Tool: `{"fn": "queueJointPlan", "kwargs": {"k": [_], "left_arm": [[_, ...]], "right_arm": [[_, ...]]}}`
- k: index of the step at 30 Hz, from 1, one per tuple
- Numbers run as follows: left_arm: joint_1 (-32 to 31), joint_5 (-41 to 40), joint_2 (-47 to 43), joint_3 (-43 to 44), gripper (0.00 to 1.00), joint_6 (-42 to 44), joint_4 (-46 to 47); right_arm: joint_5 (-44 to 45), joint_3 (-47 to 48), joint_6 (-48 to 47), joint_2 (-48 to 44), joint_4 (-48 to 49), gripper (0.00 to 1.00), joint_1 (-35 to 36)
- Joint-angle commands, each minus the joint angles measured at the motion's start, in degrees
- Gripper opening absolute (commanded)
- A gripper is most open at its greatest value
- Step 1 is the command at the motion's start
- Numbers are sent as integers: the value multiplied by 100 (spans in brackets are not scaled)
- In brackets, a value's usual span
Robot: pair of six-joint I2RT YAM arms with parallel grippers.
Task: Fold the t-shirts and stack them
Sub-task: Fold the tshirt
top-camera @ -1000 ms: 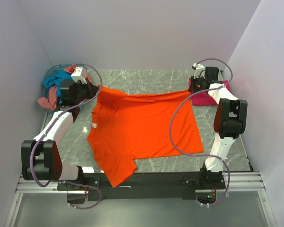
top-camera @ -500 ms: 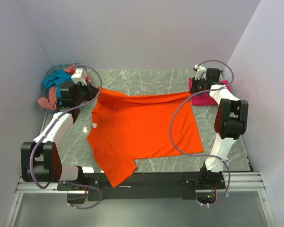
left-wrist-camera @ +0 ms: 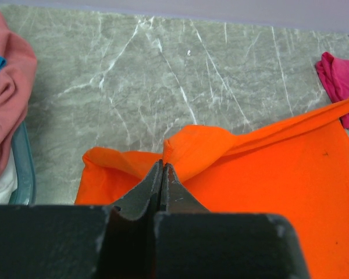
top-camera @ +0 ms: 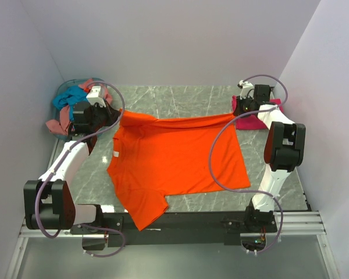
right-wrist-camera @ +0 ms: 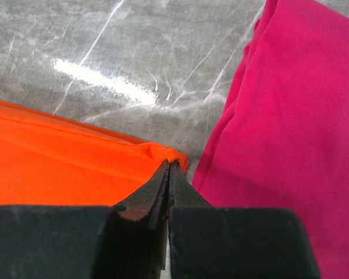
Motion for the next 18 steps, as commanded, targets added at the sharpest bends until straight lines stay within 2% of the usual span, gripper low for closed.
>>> {"fn": "queueJointPlan", "kwargs": {"k": [1, 18], "left_arm": [[27, -85, -184, -43, 0, 76, -10], [27, -190, -78, -17, 0, 155, -212]], "right_arm": [[-52, -85, -89, -455, 130, 1, -77], [-87, -331, -238, -631, 112, 1, -86]]}}
